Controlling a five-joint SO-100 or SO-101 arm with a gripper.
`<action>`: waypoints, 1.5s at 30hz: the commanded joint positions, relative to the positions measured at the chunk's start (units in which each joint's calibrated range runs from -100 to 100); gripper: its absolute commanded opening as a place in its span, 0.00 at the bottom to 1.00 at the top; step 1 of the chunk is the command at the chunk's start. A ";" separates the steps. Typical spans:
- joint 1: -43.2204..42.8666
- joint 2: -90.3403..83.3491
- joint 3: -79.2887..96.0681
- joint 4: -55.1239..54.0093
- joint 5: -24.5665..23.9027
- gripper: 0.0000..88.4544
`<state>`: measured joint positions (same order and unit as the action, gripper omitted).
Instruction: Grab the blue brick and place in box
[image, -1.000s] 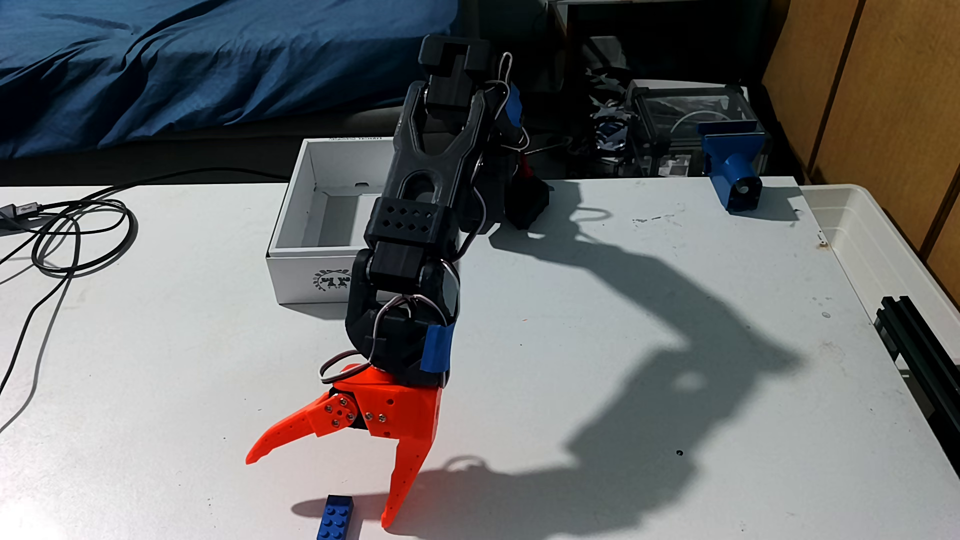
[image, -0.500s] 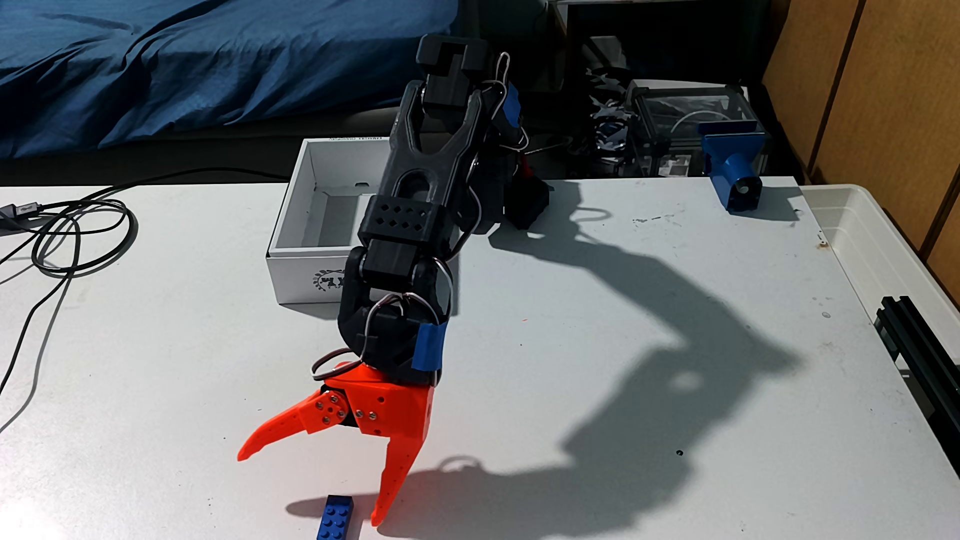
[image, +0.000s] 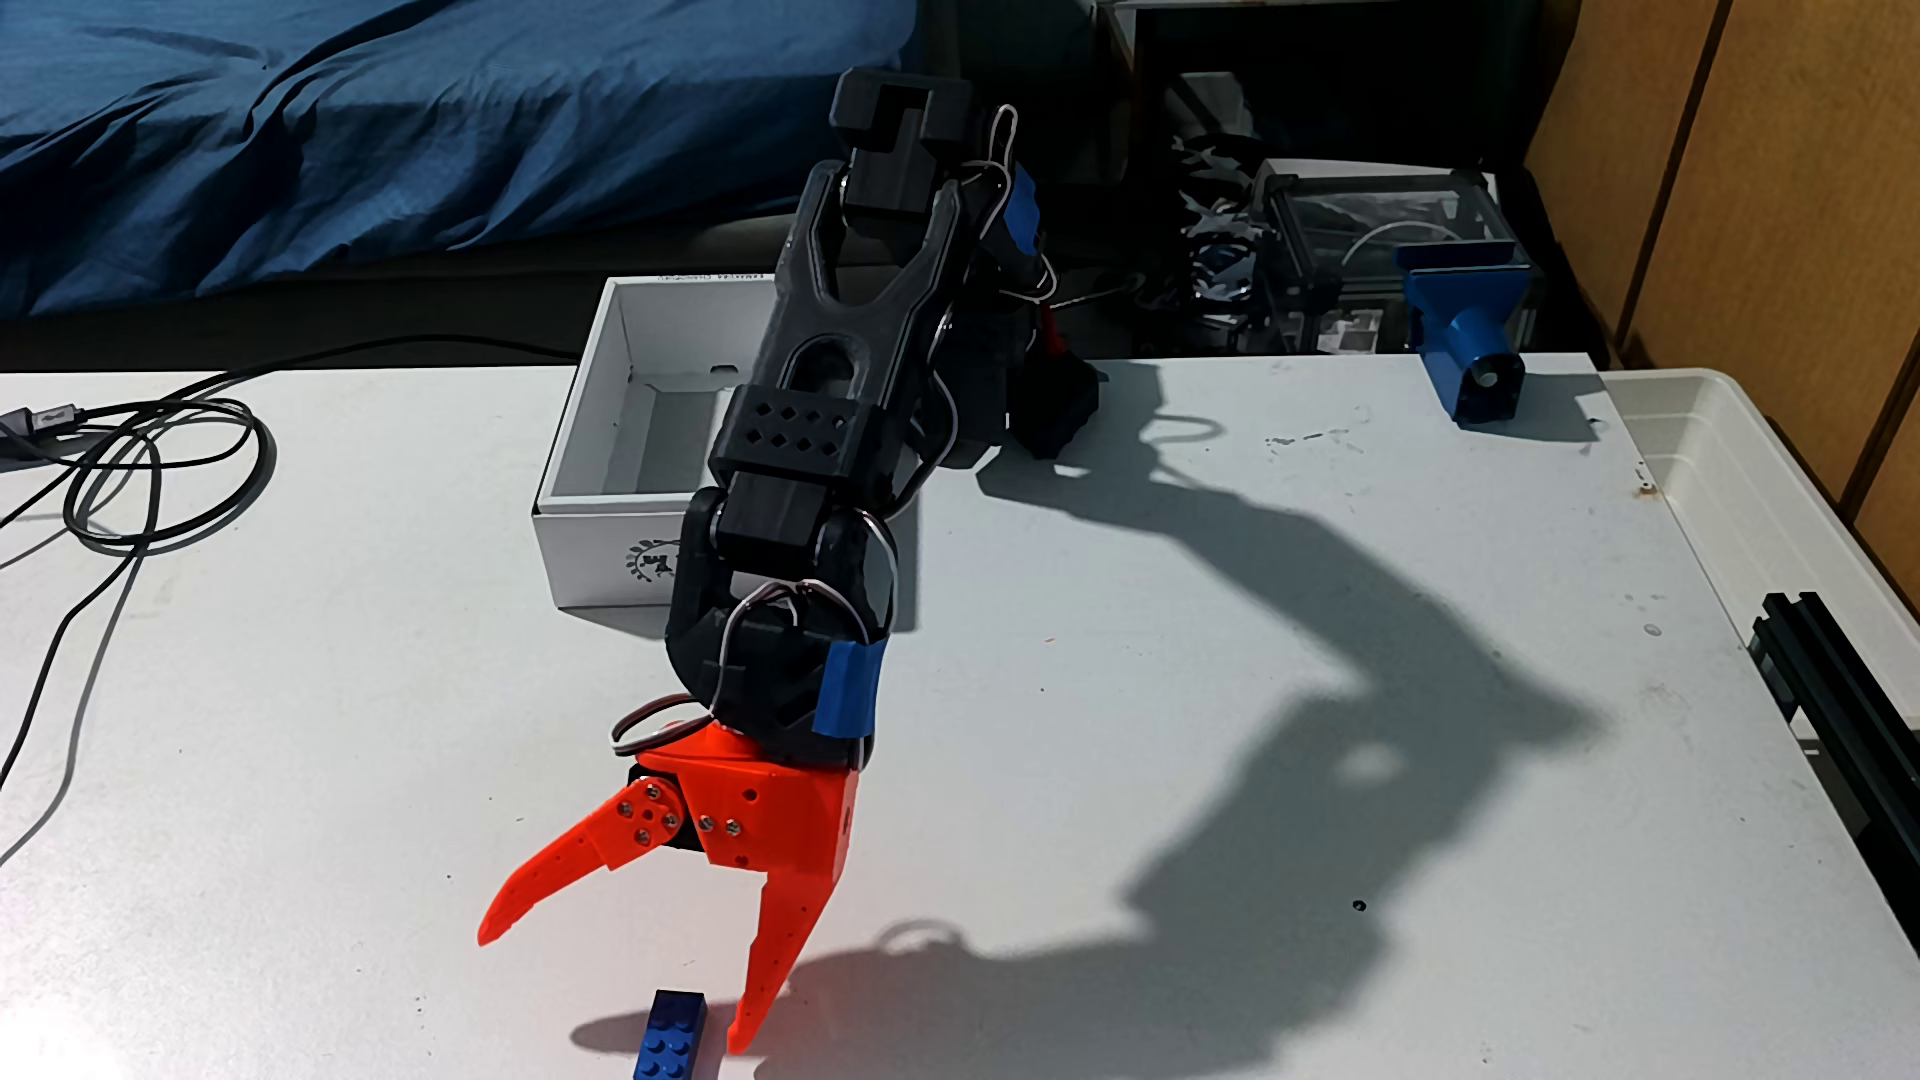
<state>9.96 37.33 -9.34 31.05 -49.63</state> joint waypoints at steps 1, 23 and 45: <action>0.29 -0.33 -2.55 0.10 -0.22 0.51; 0.81 -0.16 -2.46 3.55 0.09 0.43; 1.40 0.01 -2.55 3.63 0.04 0.23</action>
<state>10.70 37.84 -9.43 34.30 -49.63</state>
